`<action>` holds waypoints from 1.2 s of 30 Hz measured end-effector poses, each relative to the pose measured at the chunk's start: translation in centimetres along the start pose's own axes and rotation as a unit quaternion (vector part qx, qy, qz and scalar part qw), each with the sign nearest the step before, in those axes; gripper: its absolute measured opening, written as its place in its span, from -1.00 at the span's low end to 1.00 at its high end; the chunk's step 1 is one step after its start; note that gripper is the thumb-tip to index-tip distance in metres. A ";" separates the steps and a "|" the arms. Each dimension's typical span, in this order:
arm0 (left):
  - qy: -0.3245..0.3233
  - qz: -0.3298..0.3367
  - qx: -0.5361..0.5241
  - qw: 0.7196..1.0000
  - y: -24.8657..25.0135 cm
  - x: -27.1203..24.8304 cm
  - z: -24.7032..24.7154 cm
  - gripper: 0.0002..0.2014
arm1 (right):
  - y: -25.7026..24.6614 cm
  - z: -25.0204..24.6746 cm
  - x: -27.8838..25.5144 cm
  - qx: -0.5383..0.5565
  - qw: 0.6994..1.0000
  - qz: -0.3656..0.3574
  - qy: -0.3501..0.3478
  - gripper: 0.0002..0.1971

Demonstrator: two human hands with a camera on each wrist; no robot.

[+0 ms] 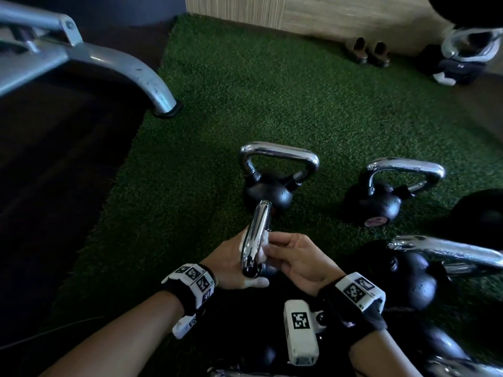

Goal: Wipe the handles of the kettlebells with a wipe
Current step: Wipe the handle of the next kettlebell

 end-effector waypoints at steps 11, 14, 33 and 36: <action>0.026 -0.009 -0.030 0.999 0.2 -0.6 0.5 0.05 | 0.2 -0.8 1.4 0.128 0.989 -0.037 0.061 -0.68; 0.033 0.020 -0.030 0.999 0.5 -0.6 0.6 0.14 | 0.5 -0.9 1.1 0.138 0.986 -0.051 0.081 -0.68; 0.028 0.079 -0.023 0.996 0.0 -0.1 1.5 0.25 | -1.6 -0.2 0.4 -0.346 0.810 -0.124 0.458 -0.89; 0.020 0.066 -0.032 0.997 0.1 0.0 1.4 0.29 | -1.6 -0.6 0.3 -0.371 0.804 -0.118 0.449 -0.87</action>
Point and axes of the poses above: each hand's wrist, its own x-axis towards the middle knuckle, its own z-axis out of the palm, y = z × x, the point moved 3 cm from there along x, towards the middle knuckle, and after that the axes turned 5 degrees about -x, right-handed, at the moved point
